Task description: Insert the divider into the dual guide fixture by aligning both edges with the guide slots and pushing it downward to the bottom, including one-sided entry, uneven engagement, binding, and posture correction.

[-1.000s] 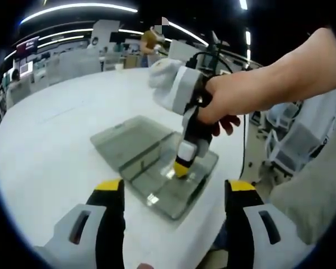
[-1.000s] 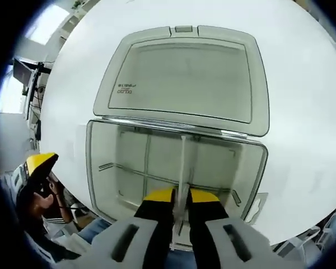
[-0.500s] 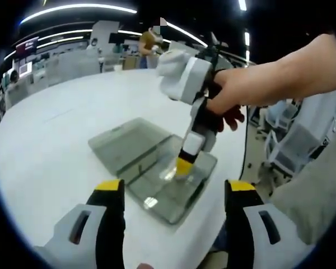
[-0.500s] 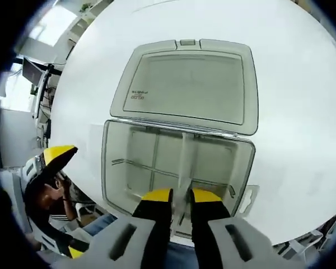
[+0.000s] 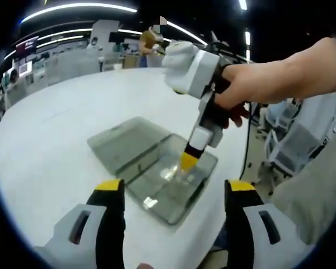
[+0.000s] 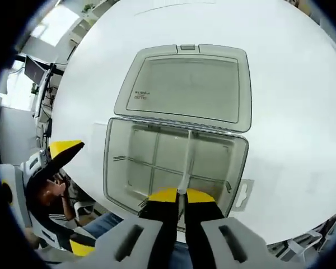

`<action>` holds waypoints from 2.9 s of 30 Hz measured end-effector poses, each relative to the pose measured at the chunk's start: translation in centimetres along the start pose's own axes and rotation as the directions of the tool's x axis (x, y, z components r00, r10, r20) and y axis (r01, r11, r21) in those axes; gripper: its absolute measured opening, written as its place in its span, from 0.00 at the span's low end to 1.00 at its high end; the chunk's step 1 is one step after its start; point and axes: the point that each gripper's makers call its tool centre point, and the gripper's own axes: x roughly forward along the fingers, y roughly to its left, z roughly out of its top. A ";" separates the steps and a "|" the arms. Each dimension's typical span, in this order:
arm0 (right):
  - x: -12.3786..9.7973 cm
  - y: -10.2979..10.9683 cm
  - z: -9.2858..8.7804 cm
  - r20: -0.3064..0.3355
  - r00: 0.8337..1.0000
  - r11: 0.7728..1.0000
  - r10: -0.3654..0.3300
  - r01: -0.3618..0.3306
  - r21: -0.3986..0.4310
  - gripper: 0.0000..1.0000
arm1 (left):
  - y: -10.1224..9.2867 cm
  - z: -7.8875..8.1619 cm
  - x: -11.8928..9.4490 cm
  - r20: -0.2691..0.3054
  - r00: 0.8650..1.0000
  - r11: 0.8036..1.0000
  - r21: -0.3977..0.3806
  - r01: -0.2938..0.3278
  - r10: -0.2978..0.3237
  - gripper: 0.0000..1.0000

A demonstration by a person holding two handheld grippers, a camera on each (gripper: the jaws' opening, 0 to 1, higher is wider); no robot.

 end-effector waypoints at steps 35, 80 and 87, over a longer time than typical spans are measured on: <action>-2.7 0.1 -0.4 0.066 0.996 0.998 -0.067 0.066 0.022 0.00 | -0.9 0.5 -0.4 0.030 1.000 1.000 0.006 0.007 -0.007 0.70; -2.7 -0.5 -0.3 -0.007 0.997 0.995 -0.078 0.078 0.064 0.00 | -0.9 0.4 -0.2 0.034 0.999 1.000 -0.006 0.007 -0.006 0.69; -2.6 -0.1 -0.4 -0.004 0.998 0.995 -0.066 0.066 0.079 0.00 | -0.9 0.3 -0.3 0.031 1.000 1.000 -0.006 0.005 -0.005 0.69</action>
